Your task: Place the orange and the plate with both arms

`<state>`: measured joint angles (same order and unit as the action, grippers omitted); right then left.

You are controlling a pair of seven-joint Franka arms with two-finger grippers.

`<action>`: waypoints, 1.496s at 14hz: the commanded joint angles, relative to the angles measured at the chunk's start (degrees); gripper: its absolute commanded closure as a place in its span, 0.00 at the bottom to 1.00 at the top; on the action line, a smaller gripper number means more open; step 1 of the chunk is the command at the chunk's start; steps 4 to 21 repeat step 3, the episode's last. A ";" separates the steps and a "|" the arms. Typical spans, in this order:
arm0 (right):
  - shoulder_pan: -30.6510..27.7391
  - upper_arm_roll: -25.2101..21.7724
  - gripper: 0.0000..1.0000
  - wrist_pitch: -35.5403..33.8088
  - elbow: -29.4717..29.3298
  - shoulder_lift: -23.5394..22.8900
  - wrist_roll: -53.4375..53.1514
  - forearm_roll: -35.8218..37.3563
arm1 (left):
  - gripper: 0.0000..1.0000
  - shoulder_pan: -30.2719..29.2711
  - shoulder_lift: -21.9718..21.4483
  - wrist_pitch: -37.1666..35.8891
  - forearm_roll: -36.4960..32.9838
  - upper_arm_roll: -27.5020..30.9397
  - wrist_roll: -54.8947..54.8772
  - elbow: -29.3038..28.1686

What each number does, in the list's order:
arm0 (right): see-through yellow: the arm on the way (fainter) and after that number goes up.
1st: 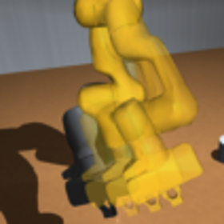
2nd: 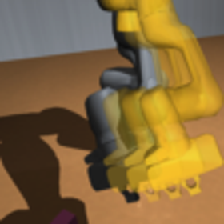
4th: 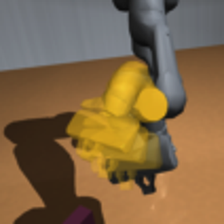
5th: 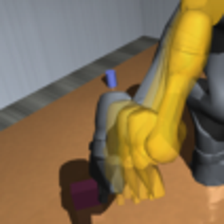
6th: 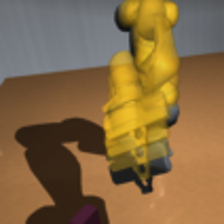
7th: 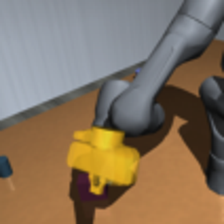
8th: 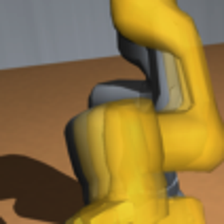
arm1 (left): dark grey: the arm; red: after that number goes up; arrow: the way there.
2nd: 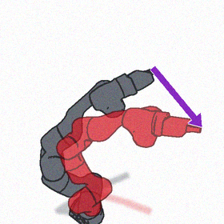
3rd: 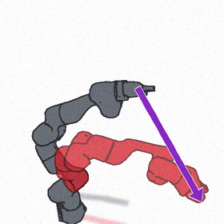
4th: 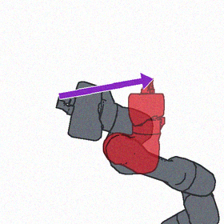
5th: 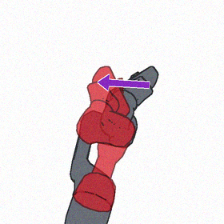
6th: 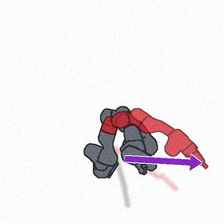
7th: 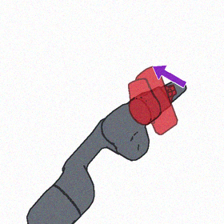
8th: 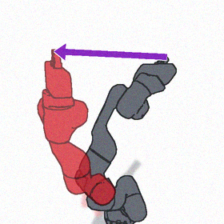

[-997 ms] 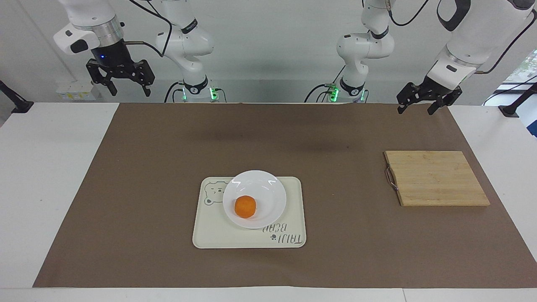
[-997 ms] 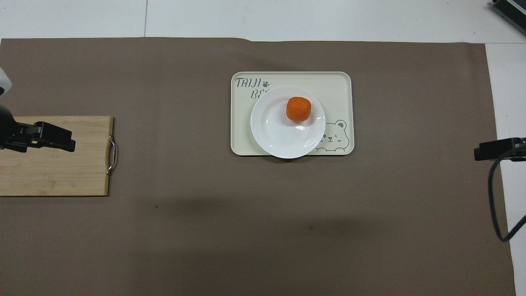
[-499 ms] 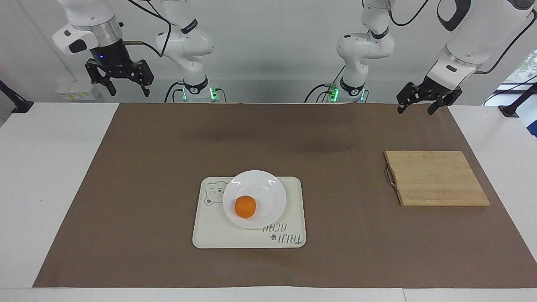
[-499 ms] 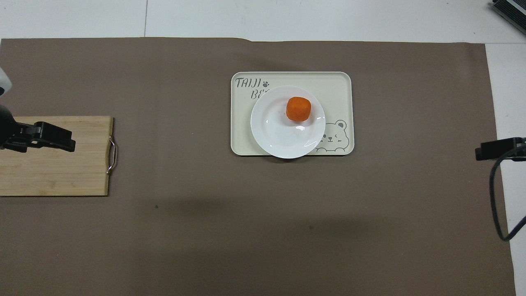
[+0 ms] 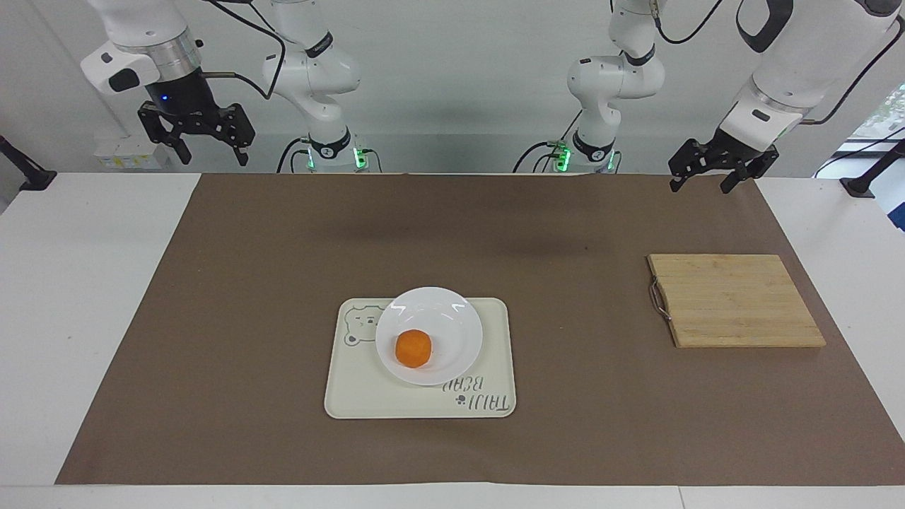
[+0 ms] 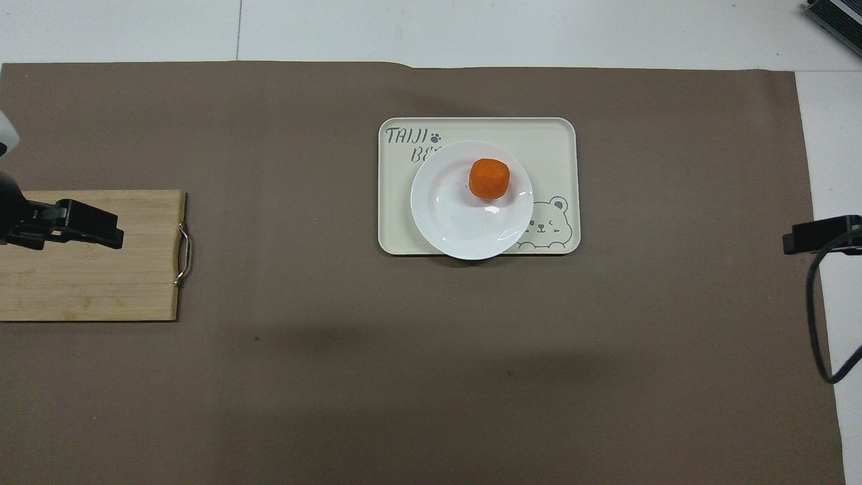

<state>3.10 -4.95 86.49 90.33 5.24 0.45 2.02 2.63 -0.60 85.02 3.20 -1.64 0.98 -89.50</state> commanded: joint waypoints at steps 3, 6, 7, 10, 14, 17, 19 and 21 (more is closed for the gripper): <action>-0.29 0.21 0.00 -1.32 -1.04 -0.41 1.13 0.44 | 0.00 -0.70 -0.90 -0.74 -1.00 -0.56 -0.54 -0.41; -0.29 0.21 0.00 -1.32 -1.04 -0.41 1.13 0.44 | 0.00 -0.70 -0.90 -0.74 -1.00 -0.56 -0.54 -0.41; -0.29 0.21 0.00 -1.32 -1.04 -0.41 1.13 0.44 | 0.00 -0.70 -0.90 -0.74 -1.00 -0.56 -0.54 -0.41; -0.29 0.21 0.00 -1.32 -1.04 -0.41 1.13 0.44 | 0.00 -0.70 -0.90 -0.74 -1.00 -0.56 -0.54 -0.41; -0.29 0.21 0.00 -1.32 -1.04 -0.41 1.13 0.44 | 0.00 -0.70 -0.90 -0.74 -1.00 -0.56 -0.54 -0.41; -0.29 0.21 0.00 -1.32 -1.04 -0.41 1.13 0.44 | 0.00 -0.70 -0.90 -0.74 -1.00 -0.56 -0.54 -0.41; -0.29 0.21 0.00 -1.32 -1.04 -0.41 1.13 0.44 | 0.00 -0.70 -0.90 -0.74 -1.00 -0.56 -0.54 -0.41; -0.29 0.21 0.00 -1.32 -1.04 -0.41 1.13 0.44 | 0.00 -0.70 -0.90 -0.74 -1.00 -0.56 -0.54 -0.41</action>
